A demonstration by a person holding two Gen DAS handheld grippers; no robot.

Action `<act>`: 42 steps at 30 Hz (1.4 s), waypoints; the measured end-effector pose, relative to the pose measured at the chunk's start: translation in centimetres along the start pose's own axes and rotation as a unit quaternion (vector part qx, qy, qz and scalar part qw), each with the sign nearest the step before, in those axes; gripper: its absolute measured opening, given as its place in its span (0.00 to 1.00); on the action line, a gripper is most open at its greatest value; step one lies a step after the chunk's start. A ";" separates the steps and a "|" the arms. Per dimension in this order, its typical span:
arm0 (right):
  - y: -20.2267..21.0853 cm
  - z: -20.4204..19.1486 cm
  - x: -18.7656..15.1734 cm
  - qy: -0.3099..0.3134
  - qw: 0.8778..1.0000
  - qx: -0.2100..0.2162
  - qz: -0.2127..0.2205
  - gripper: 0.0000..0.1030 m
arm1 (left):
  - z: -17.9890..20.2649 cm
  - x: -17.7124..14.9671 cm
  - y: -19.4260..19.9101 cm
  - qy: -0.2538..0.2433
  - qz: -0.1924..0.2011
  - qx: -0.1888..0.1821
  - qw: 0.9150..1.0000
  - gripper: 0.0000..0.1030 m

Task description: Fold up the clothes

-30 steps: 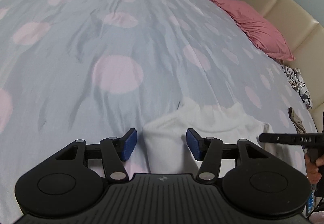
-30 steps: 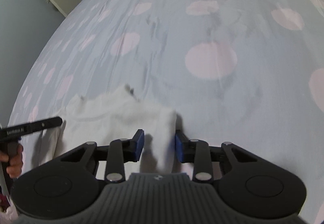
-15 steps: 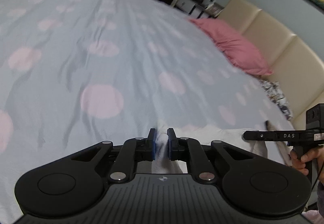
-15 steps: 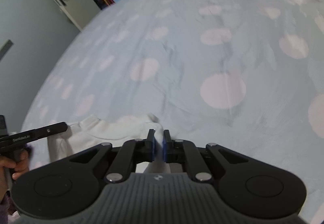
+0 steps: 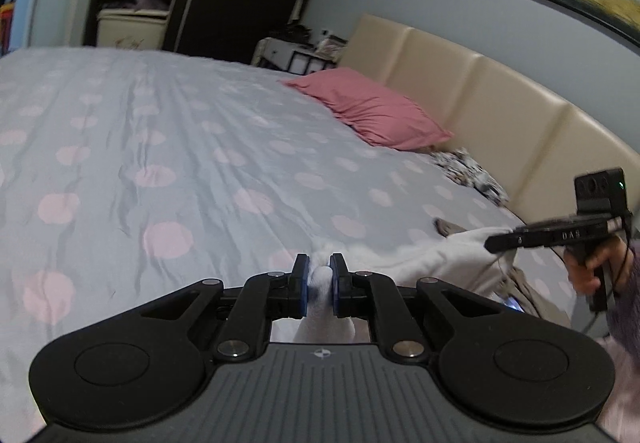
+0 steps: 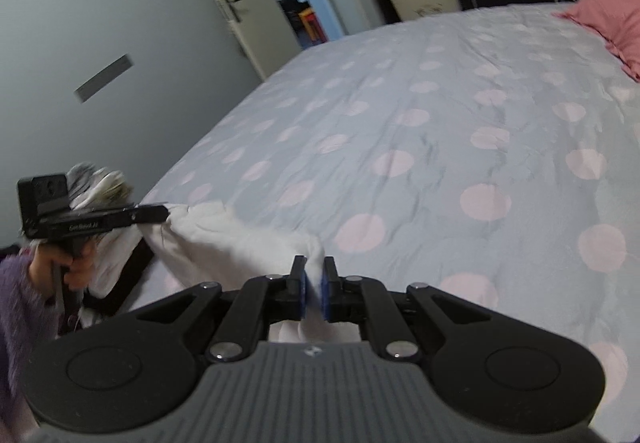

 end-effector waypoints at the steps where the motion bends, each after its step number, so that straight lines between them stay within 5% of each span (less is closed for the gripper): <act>1: 0.7 -0.7 -0.5 0.009 1.000 0.005 0.000 0.08 | 0.5 -0.8 0.9 -0.009 -0.005 -0.004 1.000 0.08; 8: 3.2 -5.7 -6.9 0.072 0.995 0.057 -0.036 0.09 | 2.9 -7.9 4.4 -0.066 -0.077 -0.007 0.995 0.08; 15: 1.0 -8.6 -13.7 0.146 0.979 0.078 -0.119 0.09 | 2.4 -15.3 2.7 -0.121 -0.169 0.029 0.978 0.08; 19: -0.1 -8.6 -16.2 0.152 0.975 0.072 -0.144 0.09 | 1.8 -17.5 1.9 -0.142 -0.187 0.045 0.971 0.08; 26: -0.3 -9.2 -17.1 0.184 0.968 0.059 -0.162 0.15 | 1.9 -18.9 1.8 -0.170 -0.198 0.054 0.964 0.10; 34: -1.3 -11.7 -13.9 0.245 0.958 0.049 -0.138 0.46 | 5.6 -18.6 1.6 -0.277 -0.167 0.059 0.944 0.43; 37: -3.4 -11.8 -13.5 0.247 0.957 0.032 -0.148 0.47 | 6.0 -18.9 0.0 -0.293 -0.169 0.075 0.938 0.43; 40: -5.0 -11.2 -13.5 0.225 0.961 0.031 -0.160 0.47 | 6.1 -19.0 -1.4 -0.280 -0.174 0.076 0.941 0.42; 42: -5.5 -10.9 -13.6 0.209 0.964 0.040 -0.162 0.39 | 6.0 -19.0 -2.0 -0.264 -0.181 0.072 0.945 0.23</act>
Point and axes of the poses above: each gripper's, at about its wrist camera, not at the fingertips, and y roughly against the way its jaws point, z to its right, x to its top, the point moved 8 cm from there along -y, roughly the way its jaws point, and after that the axes turned 14 degrees about y, right-handed, at the moved point
